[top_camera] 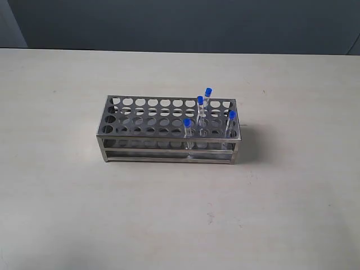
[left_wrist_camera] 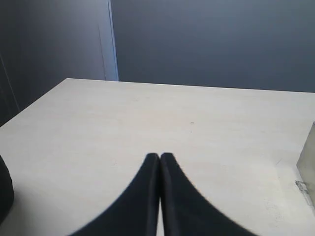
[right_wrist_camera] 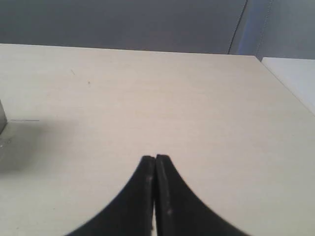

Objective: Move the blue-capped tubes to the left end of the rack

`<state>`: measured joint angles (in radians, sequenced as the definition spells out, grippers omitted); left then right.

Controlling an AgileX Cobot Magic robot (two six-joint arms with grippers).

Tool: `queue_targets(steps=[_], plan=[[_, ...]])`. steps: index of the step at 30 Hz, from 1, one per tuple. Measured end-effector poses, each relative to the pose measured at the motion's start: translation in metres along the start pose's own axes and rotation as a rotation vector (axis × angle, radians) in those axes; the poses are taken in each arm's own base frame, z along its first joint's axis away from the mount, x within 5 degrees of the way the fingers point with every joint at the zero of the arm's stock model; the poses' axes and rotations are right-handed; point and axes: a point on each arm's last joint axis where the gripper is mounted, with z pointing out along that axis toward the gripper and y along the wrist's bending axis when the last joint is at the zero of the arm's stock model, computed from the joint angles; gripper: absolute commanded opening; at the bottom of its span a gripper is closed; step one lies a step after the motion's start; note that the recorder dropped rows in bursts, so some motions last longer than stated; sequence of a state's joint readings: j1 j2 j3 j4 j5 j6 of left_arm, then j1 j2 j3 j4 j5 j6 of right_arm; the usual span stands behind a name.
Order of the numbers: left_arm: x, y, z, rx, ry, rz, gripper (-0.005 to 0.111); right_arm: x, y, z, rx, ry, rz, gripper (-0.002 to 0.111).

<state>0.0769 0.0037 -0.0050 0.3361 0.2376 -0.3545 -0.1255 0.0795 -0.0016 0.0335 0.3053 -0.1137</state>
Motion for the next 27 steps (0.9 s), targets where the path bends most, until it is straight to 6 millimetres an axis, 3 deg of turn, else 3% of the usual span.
queue_targets(steps=[7,10,13,16,20,25,27], plan=[[0.000,0.000,0.000,0.000,0.000,0.000,0.000,0.000,0.000,0.000,0.003,-0.005,-0.007,0.000],[0.000,0.000,0.000,0.000,0.000,0.000,0.000,-0.008,-0.001,0.000,0.013,-0.094,0.004,0.000],[0.000,0.000,0.000,0.000,0.000,0.000,0.000,-0.026,-0.003,-0.004,-0.007,-0.292,0.264,0.000],[0.000,0.000,0.000,0.000,0.000,0.000,0.000,-0.039,-0.009,-0.009,-0.038,-0.461,0.630,0.000],[0.000,0.000,0.000,0.000,0.000,0.000,0.000,-0.041,-0.015,-0.011,-0.065,-0.512,0.956,0.000],[0.000,0.000,0.000,0.000,0.000,0.000,0.000,-0.039,-0.015,-0.010,-0.081,-0.494,1.026,0.000],[0.000,0.000,0.000,0.000,0.000,0.000,0.000,-0.059,-0.017,-0.020,-0.083,-0.615,0.900,0.000]])
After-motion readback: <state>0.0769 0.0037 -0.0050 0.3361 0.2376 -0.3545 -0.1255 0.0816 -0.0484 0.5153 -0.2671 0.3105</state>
